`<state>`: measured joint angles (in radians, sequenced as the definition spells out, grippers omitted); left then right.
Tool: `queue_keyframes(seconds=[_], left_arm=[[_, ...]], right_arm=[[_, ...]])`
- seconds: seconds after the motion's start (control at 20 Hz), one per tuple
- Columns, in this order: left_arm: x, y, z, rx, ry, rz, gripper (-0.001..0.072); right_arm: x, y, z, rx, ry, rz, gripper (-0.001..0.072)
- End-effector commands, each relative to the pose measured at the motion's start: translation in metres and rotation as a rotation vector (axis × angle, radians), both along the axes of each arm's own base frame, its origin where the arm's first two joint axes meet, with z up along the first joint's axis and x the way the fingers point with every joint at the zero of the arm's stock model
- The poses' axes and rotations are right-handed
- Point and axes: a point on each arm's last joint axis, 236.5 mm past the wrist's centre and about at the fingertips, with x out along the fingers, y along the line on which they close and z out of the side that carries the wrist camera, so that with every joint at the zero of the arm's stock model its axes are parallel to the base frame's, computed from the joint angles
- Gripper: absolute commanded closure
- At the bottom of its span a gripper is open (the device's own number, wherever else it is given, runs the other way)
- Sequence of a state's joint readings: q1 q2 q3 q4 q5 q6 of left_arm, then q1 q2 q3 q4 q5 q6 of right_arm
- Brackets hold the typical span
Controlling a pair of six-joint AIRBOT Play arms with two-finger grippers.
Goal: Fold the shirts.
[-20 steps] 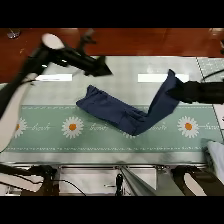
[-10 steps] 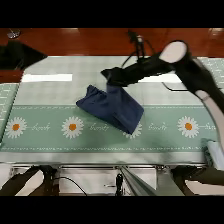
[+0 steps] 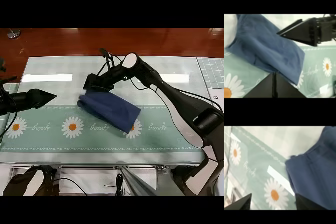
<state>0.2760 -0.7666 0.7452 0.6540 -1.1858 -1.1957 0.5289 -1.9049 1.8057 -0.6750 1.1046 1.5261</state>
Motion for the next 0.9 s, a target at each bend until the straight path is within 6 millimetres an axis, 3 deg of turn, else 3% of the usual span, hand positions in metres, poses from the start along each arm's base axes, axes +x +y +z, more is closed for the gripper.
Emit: queue_keyframes(seconds=[0.0, 0.15, 0.2, 0.3, 0.35, 0.45, 0.55, 0.6, 0.7, 0.85], left_arm=[[0.01, 0.011, -0.015, 0.008, -0.009, 0.077, 0.0684], [0.009, 0.011, -0.015, 0.007, -0.008, 0.074, 0.0684], [0.008, 0.01, -0.015, 0.006, -0.004, 0.068, 0.0684], [0.008, 0.01, -0.015, 0.009, -0.007, 0.066, 0.0684], [0.008, 0.01, -0.015, 0.009, -0.006, 0.066, 0.0684], [0.008, 0.01, -0.015, 0.011, -0.008, 0.064, 0.0683], [0.008, 0.01, -0.015, 0.011, -0.008, 0.063, 0.0684], [0.008, 0.01, -0.015, 0.011, -0.008, 0.063, 0.0683], [0.008, 0.01, -0.016, 0.011, -0.007, 0.063, 0.0683], [0.008, 0.01, -0.016, 0.009, -0.005, 0.064, 0.0683]], right_arm=[[-0.018, -0.046, 0.017, -0.057, 0.076, 0.118, 0.0082], [-0.028, -0.138, 0.065, -0.249, -0.036, 0.147, 0.0082], [-0.025, -0.173, 0.075, -0.385, -0.129, 0.093, 0.0082], [-0.017, -0.247, 0.089, -0.615, -0.256, -0.182, 0.0081], [-0.022, -0.276, 0.085, -0.658, -0.288, -0.339, 0.0081], [-0.053, -0.309, 0.046, -0.639, -0.248, -0.576, 0.0081], [-0.099, -0.314, -0.023, -0.516, -0.071, -0.793, 0.0082], [-0.116, -0.3, -0.05, -0.399, 0.038, -0.862, 0.0082], [-0.132, -0.266, -0.077, -0.191, 0.19, -0.903, 0.0082], [-0.135, -0.24, -0.094, -0.151, 0.235, -0.8, 0.0082]])
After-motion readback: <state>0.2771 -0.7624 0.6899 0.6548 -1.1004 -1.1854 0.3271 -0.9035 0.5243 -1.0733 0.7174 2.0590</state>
